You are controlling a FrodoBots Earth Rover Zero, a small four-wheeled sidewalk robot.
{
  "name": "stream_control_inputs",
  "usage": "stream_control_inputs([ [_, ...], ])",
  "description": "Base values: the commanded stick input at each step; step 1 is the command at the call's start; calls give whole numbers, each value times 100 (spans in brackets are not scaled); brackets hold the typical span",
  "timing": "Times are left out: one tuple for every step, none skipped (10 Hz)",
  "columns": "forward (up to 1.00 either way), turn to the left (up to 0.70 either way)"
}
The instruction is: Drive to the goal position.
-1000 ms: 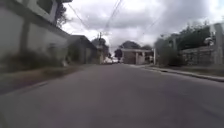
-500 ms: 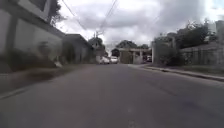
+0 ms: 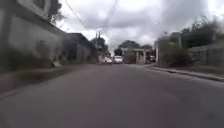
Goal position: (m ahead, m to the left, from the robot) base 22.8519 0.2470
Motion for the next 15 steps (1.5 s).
stream_control_inputs([
  [100,0],
  [100,0],
  [100,0],
  [100,0],
  [100,0],
  [100,0],
  [100,16],
  [100,40],
  [100,40],
  [100,40],
  [100,35],
  [100,0],
  [100,0],
  [100,0],
  [100,0],
])
